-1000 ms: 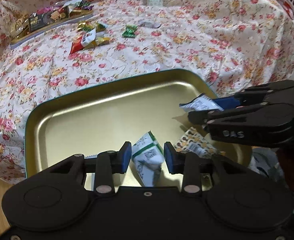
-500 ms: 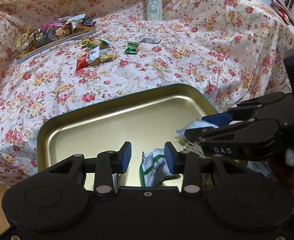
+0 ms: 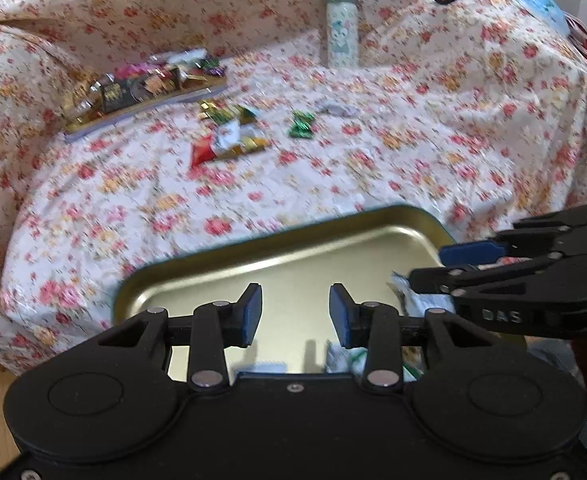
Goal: Organize snacks
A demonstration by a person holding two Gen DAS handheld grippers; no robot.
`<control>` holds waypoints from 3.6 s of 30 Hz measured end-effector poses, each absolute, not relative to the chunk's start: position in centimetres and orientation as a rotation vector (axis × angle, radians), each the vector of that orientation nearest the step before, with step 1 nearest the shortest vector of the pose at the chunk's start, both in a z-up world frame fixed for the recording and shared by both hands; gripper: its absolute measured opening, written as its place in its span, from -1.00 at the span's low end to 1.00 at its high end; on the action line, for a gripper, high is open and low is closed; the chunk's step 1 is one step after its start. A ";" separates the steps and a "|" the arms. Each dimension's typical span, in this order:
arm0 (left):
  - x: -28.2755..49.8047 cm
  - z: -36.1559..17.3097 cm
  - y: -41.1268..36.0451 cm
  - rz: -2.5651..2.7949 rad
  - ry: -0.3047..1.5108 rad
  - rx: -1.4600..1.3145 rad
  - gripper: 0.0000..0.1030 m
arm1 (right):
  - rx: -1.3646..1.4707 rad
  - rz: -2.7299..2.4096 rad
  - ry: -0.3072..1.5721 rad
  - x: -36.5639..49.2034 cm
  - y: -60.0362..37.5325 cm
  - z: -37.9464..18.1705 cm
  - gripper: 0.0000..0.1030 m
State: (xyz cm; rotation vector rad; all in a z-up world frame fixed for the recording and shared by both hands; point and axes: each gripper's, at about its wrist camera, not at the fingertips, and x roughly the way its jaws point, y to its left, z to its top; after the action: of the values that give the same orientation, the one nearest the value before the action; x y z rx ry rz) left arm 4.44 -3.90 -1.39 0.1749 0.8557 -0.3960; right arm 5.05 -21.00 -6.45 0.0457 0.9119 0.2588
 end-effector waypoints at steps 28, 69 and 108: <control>18.0 -2.1 -3.2 -0.292 0.702 0.252 -0.05 | -0.035 0.161 0.701 20.3 -23.9 -6.3 -0.15; 28.5 -8.1 -3.1 -0.262 0.790 0.252 0.23 | -0.053 0.259 0.676 29.9 -21.7 -12.1 0.01; 30.7 -10.0 2.5 -0.185 0.701 0.091 0.63 | 0.205 0.194 0.822 36.2 -15.4 -9.5 0.16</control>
State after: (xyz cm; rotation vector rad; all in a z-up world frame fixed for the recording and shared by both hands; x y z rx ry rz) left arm 30.74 2.49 -10.04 0.0906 0.7009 -0.1849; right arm 36.18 -15.44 -9.52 0.2053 0.8221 0.1944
